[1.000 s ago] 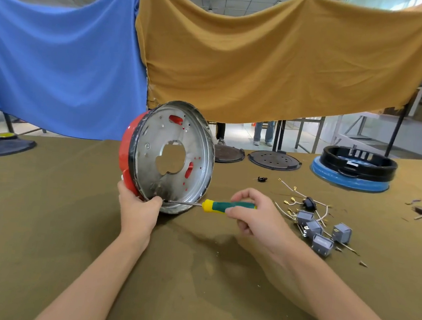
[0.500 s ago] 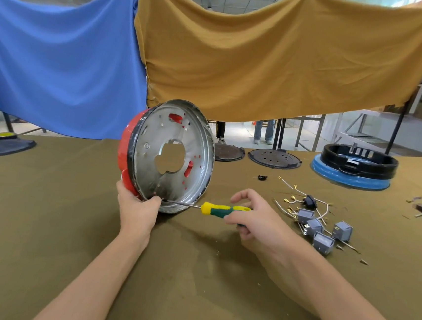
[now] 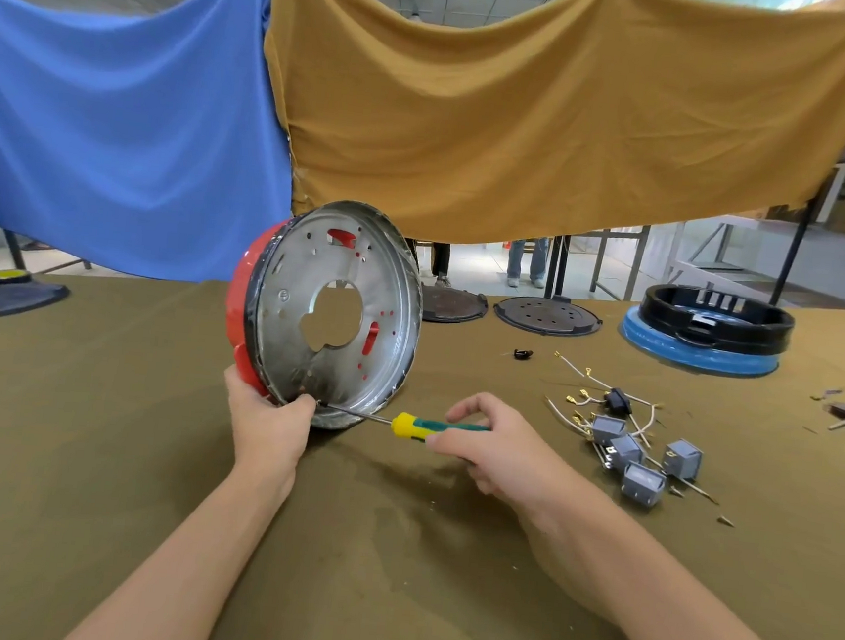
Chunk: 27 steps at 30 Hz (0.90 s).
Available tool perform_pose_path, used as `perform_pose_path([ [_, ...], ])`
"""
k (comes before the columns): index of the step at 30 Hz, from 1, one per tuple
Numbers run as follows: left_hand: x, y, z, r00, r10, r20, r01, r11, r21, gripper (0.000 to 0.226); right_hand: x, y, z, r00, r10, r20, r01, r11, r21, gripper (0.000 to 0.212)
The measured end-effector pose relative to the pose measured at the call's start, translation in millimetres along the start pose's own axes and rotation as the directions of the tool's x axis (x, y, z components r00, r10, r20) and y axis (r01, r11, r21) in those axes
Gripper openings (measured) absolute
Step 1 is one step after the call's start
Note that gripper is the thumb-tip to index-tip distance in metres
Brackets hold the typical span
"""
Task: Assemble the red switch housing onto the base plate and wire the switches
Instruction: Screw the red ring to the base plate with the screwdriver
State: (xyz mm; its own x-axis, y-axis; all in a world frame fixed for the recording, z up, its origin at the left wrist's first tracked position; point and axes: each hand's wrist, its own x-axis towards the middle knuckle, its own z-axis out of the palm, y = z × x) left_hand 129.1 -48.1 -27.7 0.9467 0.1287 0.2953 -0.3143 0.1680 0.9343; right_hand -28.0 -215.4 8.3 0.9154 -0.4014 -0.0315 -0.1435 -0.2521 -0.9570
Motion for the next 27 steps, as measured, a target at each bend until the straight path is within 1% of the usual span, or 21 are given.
perform_pose_path([
  [2, 0.5, 0.2, -0.2, 1.000, -0.007, 0.000, 0.007, 1.000, -0.021, 0.060, 1.1, -1.4, -4.6, 0.998, -0.056, 0.006, 0.056, 0.998, 0.002, 0.029],
  [4, 0.9, -0.5, 0.3, 1.000, -0.007, 0.005, 0.007, 0.999, -0.031, 0.060, 2.6, -0.3, -5.4, 0.988, -0.138, -0.068, 0.133, 0.989, -0.070, 0.023],
  [5, 0.7, -0.8, 0.3, 1.000, -0.002, 0.011, 0.002, 1.000, -0.031, 0.060, 2.7, 0.4, -4.5, 0.982, -0.157, -0.109, 0.144, 0.983, -0.114, 0.020],
  [6, 0.5, -0.9, 0.0, 1.000, 0.006, 0.018, -0.005, 1.000, -0.027, 0.060, 2.3, 1.1, -2.8, 0.980, -0.153, -0.131, 0.135, 0.982, -0.134, 0.020],
  [7, 0.5, -1.2, -0.2, 1.000, 0.013, 0.024, -0.012, 1.000, -0.020, 0.060, 1.7, 1.6, 0.3, 0.984, -0.126, -0.128, 0.109, 0.985, -0.133, 0.024],
  [9, 0.5, -2.0, -0.3, 0.999, 0.025, 0.027, -0.025, 1.000, -0.002, 0.060, 0.6, 3.2, 7.1, 0.995, -0.032, -0.090, 0.019, 0.989, -0.144, 0.040],
  [11, 0.7, -2.7, -0.2, 0.998, 0.044, 0.034, -0.044, 0.999, 0.002, 0.060, -0.2, 4.0, 10.8, 0.998, 0.042, -0.055, -0.051, 0.987, -0.154, 0.048],
  [13, 1.2, -2.9, 0.1, 0.998, 0.050, 0.044, -0.049, 0.999, -0.002, 0.060, -0.8, 3.4, 9.2, 0.996, 0.080, -0.031, -0.083, 0.990, -0.112, 0.045],
  [15, 1.8, -4.0, 0.2, 0.998, 0.043, 0.050, -0.043, 0.999, -0.003, 0.061, -1.3, 1.7, 4.5, 0.995, 0.095, 0.026, -0.095, 0.995, 0.000, 0.034],
  [17, 2.3, -4.6, 0.0, 0.998, 0.037, 0.046, -0.037, 0.999, -0.007, 0.062, -1.2, -0.2, 1.3, 0.998, 0.044, 0.041, -0.047, 0.995, 0.083, 0.031],
  [20, 1.9, -4.9, -0.1, 0.998, 0.040, 0.051, -0.039, 0.999, -0.015, 0.063, -0.8, -0.8, -1.6, 0.992, -0.076, -0.098, 0.081, 0.996, 0.049, 0.024],
  [22, 2.1, -4.8, 0.2, 0.997, 0.044, 0.055, -0.044, 0.999, -0.002, 0.063, -2.1, 0.6, -1.6, 0.986, -0.083, -0.145, 0.088, 0.996, 0.026, 0.022],
  [23, 2.4, -4.8, 0.5, 0.998, 0.045, 0.053, -0.045, 0.999, 0.007, 0.063, -3.1, 1.2, 0.2, 0.988, -0.063, -0.139, 0.067, 0.997, 0.023, 0.023],
  [27, 2.0, -4.6, 1.0, 0.997, 0.071, 0.039, -0.073, 0.996, 0.057, 0.059, -5.2, 3.1, 12.5, 0.994, 0.094, -0.055, -0.096, 0.994, -0.050, 0.045],
])
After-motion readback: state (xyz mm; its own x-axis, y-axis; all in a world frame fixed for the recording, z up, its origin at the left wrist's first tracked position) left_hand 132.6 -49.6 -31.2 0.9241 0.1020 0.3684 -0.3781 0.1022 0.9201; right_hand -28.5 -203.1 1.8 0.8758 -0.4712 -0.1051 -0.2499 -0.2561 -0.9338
